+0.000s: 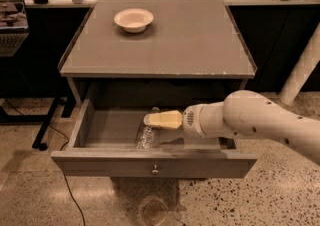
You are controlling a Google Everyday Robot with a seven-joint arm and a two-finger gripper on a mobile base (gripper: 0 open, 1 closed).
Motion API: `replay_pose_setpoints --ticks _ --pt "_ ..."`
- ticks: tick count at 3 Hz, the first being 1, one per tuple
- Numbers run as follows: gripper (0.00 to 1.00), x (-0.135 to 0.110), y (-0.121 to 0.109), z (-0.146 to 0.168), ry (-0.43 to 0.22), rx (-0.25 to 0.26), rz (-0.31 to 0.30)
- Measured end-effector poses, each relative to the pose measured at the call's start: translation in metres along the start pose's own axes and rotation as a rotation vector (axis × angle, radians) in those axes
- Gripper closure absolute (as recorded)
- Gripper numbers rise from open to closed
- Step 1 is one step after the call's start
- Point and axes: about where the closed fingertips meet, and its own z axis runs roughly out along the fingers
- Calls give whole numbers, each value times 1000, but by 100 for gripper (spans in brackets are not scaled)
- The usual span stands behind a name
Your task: Pick water bottle from top drawer and place on counter
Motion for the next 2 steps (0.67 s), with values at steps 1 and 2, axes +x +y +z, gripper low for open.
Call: replay_pose_setpoints --ticks 1,2 --pt "0 -26 -16 22 -79 150 -69" --pt "0 -22 -16 19 -81 136 -60"
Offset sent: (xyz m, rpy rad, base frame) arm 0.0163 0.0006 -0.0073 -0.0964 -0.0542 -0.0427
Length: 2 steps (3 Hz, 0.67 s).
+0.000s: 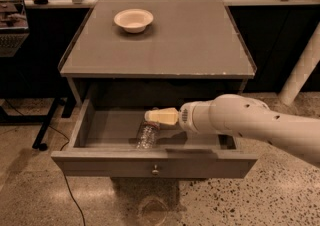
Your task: Pick water bottle from top drawer and place on counter
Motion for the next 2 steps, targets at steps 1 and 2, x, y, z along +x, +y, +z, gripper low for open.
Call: replay_pose_setpoints --ticks 1,2 --pt "0 7 7 9 31 -74 31" --pt "0 12 27 30 63 -141 38"
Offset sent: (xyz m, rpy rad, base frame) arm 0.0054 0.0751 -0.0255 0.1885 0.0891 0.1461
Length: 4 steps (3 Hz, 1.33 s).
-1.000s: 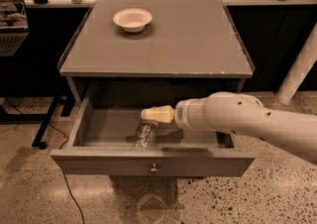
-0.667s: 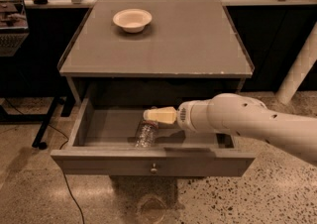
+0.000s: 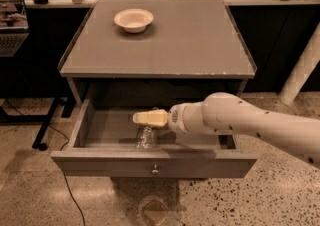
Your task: Pick water bottle from top drawer and place on counter
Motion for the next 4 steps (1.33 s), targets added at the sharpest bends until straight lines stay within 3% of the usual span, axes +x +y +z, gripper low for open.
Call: replay_pose_setpoints --ticks 1,4 --pt "0 1 13 17 4 -12 -8" --pt "0 6 5 48 -11 84 26"
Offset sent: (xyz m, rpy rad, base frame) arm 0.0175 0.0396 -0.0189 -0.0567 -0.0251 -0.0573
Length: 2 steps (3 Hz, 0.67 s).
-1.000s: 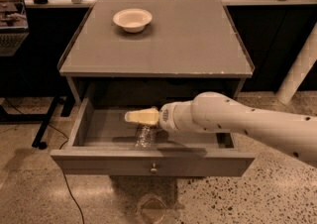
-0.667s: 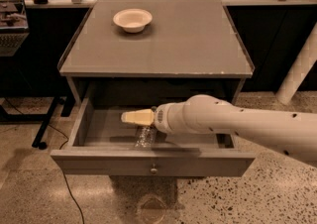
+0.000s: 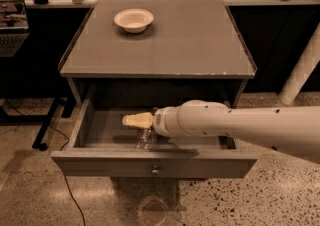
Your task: Pick water bottle from top drawer and place on counter
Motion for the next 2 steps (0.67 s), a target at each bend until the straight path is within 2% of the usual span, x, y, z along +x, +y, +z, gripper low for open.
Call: replay_pose_setpoints --ticks 2 --pt "0 12 -13 14 27 36 21"
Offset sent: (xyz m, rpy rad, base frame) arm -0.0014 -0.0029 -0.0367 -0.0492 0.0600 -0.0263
